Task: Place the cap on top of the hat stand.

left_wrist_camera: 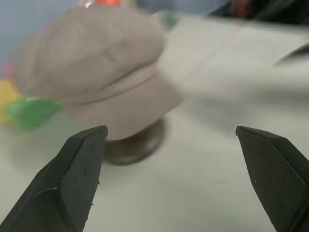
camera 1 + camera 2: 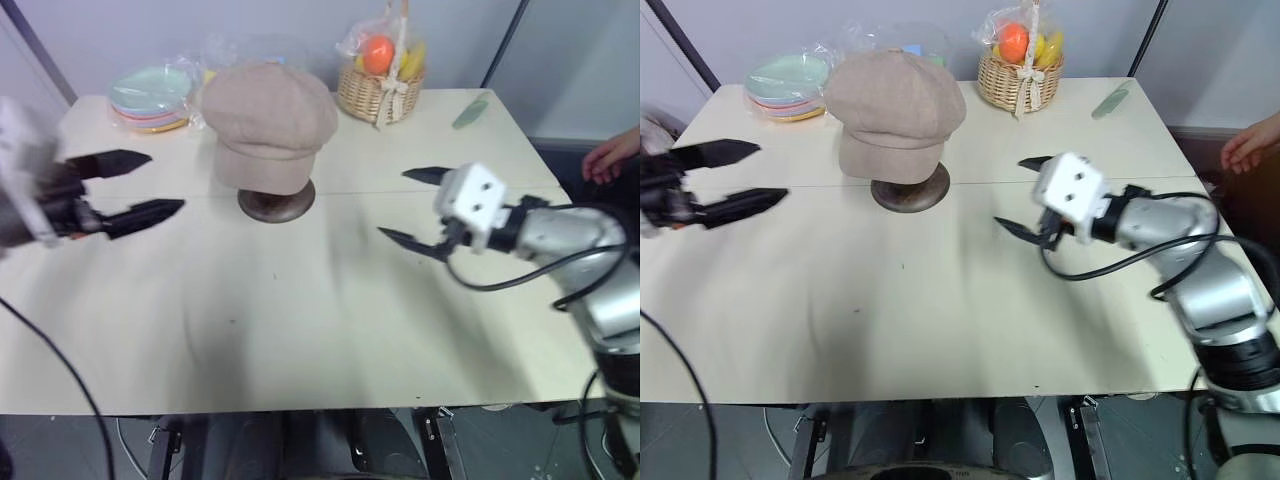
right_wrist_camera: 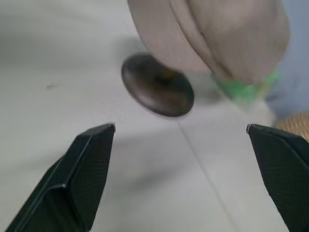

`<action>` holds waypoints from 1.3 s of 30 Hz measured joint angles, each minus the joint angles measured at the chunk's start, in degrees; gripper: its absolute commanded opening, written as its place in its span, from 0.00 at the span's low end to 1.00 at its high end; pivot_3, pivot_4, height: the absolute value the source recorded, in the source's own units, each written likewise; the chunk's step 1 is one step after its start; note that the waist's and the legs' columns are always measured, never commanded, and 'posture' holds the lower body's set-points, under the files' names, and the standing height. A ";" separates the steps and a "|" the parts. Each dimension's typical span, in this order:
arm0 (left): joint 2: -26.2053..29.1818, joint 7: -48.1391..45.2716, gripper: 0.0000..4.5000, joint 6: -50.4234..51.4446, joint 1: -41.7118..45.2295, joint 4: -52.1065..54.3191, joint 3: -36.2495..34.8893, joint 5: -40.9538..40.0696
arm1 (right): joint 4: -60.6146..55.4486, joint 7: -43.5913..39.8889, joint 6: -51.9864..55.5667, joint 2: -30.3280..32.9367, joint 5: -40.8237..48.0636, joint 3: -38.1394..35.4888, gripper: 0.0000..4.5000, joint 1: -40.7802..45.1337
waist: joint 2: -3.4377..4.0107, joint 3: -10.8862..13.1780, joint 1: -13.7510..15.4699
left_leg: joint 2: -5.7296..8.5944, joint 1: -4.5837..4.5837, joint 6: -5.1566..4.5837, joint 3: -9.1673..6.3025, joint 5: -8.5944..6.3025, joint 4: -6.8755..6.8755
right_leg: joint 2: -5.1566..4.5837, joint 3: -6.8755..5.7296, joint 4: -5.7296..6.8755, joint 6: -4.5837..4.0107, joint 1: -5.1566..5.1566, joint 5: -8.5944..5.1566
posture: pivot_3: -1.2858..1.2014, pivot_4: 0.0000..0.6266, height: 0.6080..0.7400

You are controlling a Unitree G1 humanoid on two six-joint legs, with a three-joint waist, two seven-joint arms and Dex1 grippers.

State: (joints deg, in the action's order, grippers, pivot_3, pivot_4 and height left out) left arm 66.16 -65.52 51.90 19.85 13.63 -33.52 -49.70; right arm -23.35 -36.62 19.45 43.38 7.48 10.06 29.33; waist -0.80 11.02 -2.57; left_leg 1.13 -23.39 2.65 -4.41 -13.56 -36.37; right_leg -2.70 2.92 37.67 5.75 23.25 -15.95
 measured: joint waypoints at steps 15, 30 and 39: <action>3.34 -5.03 0.99 2.09 5.47 -8.90 3.80 -1.99 | 39.02 28.48 -31.50 -27.70 -39.41 22.13 1.00 17.63 | -0.14 -0.02 -0.17 | 0.06 0.01 0.32 -0.08 0.18 0.13 | 0.10 0.03 0.32 -0.09 0.21 -0.03 | 0.52 0.24 1.00; 3.37 -3.00 1.00 1.48 6.35 -10.21 3.86 -1.45 | 66.83 42.58 -36.81 -36.40 -46.69 23.68 0.46 30.75 | -0.24 -0.06 -0.96 | 0.09 0.01 0.37 -0.20 0.21 0.19 | 0.13 0.02 0.35 -0.10 0.23 -0.03 | 0.52 0.24 1.00; 3.36 -2.46 1.00 1.42 8.56 -10.50 4.35 -1.54 | 65.71 43.88 -40.80 -33.92 -47.26 23.51 0.00 30.53 | -0.23 -0.05 -1.56 | 0.08 0.02 0.37 -0.26 0.22 0.23 | 0.18 0.02 0.40 -0.13 0.28 -0.04 | 0.52 0.24 1.00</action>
State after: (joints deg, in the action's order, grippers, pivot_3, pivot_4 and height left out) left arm 69.53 -67.98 53.32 28.41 3.13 -29.18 -51.24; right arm 42.36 7.26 -21.36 9.46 -39.77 33.57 59.86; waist -1.03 10.97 -4.13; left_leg 1.22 -23.36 3.03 -4.68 -13.34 -36.15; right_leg -2.52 2.94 38.07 5.62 23.53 -15.99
